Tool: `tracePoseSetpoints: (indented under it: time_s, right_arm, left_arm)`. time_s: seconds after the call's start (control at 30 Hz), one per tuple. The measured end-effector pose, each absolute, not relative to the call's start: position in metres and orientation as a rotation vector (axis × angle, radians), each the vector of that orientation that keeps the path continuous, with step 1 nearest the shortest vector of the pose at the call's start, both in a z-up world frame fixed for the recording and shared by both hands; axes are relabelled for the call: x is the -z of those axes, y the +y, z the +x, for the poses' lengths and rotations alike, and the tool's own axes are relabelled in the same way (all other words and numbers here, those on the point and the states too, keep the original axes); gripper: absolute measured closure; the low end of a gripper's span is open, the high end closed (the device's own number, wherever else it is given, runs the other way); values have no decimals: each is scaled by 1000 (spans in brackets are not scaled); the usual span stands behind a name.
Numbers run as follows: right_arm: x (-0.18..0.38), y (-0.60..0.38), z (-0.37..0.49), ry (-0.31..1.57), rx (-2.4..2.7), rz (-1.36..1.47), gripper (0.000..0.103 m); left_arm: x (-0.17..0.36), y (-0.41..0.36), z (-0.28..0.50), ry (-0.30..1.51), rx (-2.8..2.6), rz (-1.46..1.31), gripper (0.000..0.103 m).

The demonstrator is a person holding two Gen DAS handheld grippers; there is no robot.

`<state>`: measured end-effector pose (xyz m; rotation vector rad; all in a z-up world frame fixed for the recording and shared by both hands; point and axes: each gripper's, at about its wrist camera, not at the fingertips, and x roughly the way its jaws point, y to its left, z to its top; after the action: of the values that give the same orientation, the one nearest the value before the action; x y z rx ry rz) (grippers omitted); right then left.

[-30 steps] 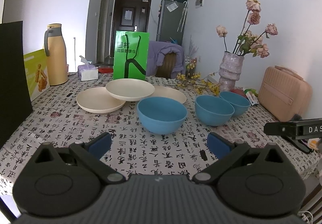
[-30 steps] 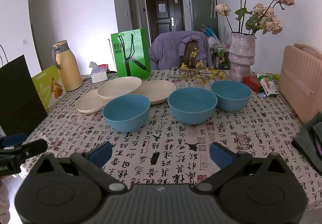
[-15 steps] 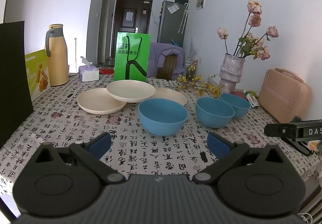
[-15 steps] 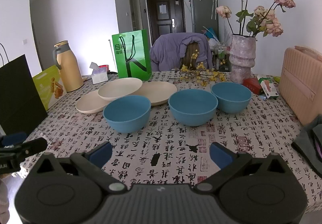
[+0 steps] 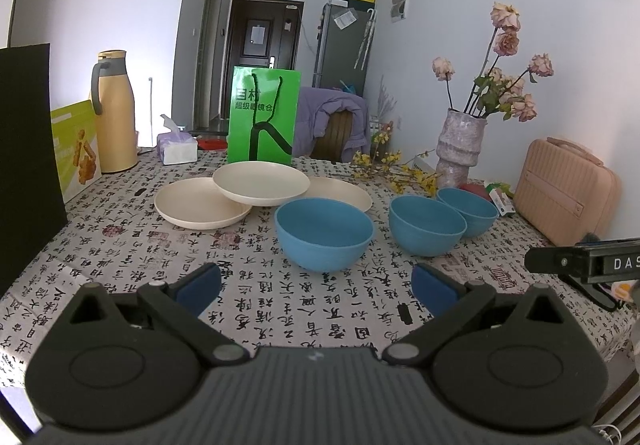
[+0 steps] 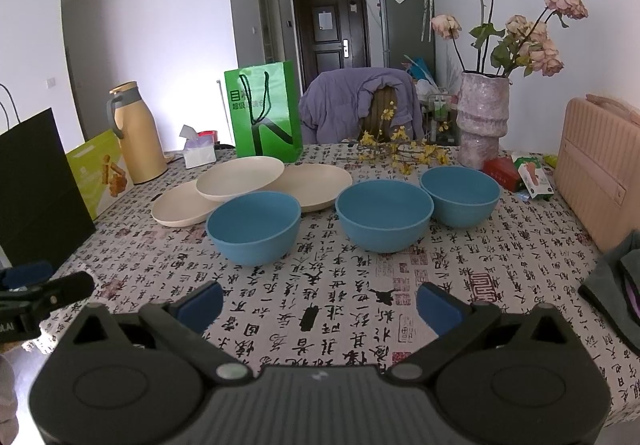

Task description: Organize plates and bowls

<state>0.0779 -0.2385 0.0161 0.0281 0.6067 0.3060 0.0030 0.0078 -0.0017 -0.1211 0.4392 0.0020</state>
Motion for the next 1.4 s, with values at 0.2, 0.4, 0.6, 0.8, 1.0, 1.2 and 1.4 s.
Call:
tracePoseSetpoints:
  time_s: [0.2,0.4,0.6,0.8,1.0,1.2,1.4]
  right_arm:
    - [-16,-238,78,608,-308,30,0]
    - [-15,-238,79,610,-309,31,0]
    - [-13,-238,84,615,-315,36,0]
    - [-10,-240,98,619,-300,33,0]
    - [-4,-245,112,633,-297,45,0]
    - [-3,-244,124,642,-292,40,0]
    - [-8,-241,134,604,-287,16,0]
  left_arm:
    - [1,7,3,435,-4,-121,0]
    - [0,5,4,435,2,-121,0]
    - [1,5,6,440,2,-122,0]
    - [2,8,15,432,-1,-117,0]
    - [4,14,29,438,-3,-127,0]
    - [6,20,43,448,-11,-142,0]
    - [8,27,52,445,-22,-152,0]
